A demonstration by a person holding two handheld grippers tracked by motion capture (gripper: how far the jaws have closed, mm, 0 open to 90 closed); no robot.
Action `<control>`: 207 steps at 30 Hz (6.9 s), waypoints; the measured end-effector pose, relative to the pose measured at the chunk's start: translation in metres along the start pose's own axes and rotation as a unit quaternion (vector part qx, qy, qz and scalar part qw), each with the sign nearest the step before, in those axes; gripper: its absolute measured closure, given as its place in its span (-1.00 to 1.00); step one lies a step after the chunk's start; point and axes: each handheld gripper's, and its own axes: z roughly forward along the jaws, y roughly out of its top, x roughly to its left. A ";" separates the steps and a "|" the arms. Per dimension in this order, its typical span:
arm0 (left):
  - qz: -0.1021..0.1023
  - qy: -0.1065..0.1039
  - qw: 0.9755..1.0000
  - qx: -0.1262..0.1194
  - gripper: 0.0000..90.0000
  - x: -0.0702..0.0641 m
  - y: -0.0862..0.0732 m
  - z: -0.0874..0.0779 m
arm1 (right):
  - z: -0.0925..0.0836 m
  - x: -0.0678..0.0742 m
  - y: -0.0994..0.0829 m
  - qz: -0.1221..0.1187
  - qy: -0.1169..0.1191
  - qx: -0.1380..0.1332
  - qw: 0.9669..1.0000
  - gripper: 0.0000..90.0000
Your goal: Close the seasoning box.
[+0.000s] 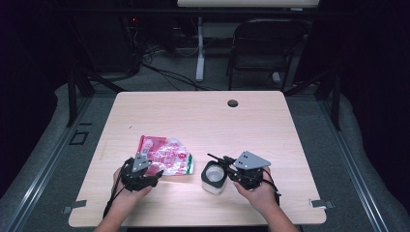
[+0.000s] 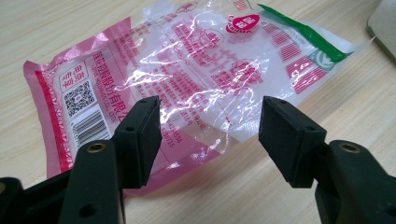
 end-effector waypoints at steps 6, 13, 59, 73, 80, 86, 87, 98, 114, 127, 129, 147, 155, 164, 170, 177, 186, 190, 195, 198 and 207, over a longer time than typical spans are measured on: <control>0.002 0.001 1.000 0.001 -0.13 0.000 0.001 0.000 | 0.000 0.002 -0.001 -0.001 0.006 0.000 1.000 0.61; 0.002 0.000 1.000 0.001 -0.13 0.000 0.001 0.000 | -0.001 0.007 -0.001 -0.016 0.001 0.005 1.000 0.55; 0.002 0.001 1.000 0.001 -0.13 0.001 0.001 0.000 | -0.002 0.024 -0.004 -0.048 0.003 0.007 0.999 0.20; 0.004 0.000 1.000 0.001 -0.13 0.002 0.001 -0.001 | -0.003 0.028 -0.003 -0.055 0.008 0.003 0.998 0.21; 0.004 0.000 1.000 0.002 -0.13 0.001 0.001 -0.001 | -0.004 0.031 -0.002 -0.058 0.012 0.003 0.998 0.21; 0.004 0.000 1.000 0.002 -0.13 0.002 0.001 -0.001 | -0.004 0.033 -0.002 -0.060 0.015 0.001 0.998 0.21; 0.004 0.000 1.000 0.001 -0.13 0.002 0.001 -0.001 | -0.004 0.033 -0.002 -0.059 0.015 0.002 0.998 0.21; 0.003 0.000 1.000 0.002 -0.13 0.001 0.001 0.000 | -0.003 0.033 -0.002 -0.060 0.017 0.003 0.998 0.21; 0.003 0.001 1.000 0.001 -0.13 0.002 0.000 -0.001 | -0.003 0.037 -0.002 -0.058 0.030 0.000 0.998 0.18; 0.003 0.001 1.000 0.001 -0.13 0.001 0.000 -0.001 | -0.003 0.040 -0.001 -0.057 0.037 -0.004 0.998 0.14; 0.004 0.001 1.000 0.001 -0.13 0.002 0.000 -0.001 | -0.003 0.040 -0.001 -0.056 0.037 -0.003 0.998 0.14; 0.004 0.001 1.000 0.001 -0.13 0.002 0.000 -0.001 | -0.003 0.035 -0.002 -0.045 0.033 -0.005 0.998 0.13; 0.001 0.002 1.000 0.000 -0.13 0.002 0.000 -0.001 | -0.005 0.029 -0.002 -0.031 0.026 -0.008 0.999 0.12; 0.001 0.005 1.000 0.000 -0.13 0.003 0.000 -0.001 | -0.009 0.013 -0.005 -0.004 0.006 -0.009 1.000 0.10; -0.001 0.004 1.000 -0.001 -0.13 0.003 0.000 -0.001 | -0.010 0.002 -0.009 0.025 -0.005 -0.006 1.000 0.06; -0.003 0.005 1.000 -0.001 -0.13 0.004 -0.001 -0.001 | -0.012 -0.011 -0.014 0.042 -0.023 -0.004 0.999 0.05; -0.005 0.007 1.000 0.000 -0.13 0.006 -0.001 -0.001 | -0.011 -0.032 -0.025 0.094 -0.053 0.002 0.994 0.05; -0.006 0.007 1.000 -0.001 -0.13 0.005 -0.002 0.000 | -0.012 -0.042 -0.030 0.120 -0.067 0.005 0.990 0.05; -0.005 0.007 1.000 0.001 -0.13 0.005 -0.002 0.001 | -0.011 -0.051 -0.038 0.141 -0.085 0.012 0.986 0.04; -0.006 0.007 1.000 0.001 -0.13 0.006 -0.002 0.001 | -0.008 -0.056 -0.044 0.151 -0.098 0.016 0.984 0.04; -0.010 0.008 1.000 0.002 -0.13 0.008 -0.003 0.001 | -0.004 -0.067 -0.056 0.185 -0.106 0.031 0.977 0.04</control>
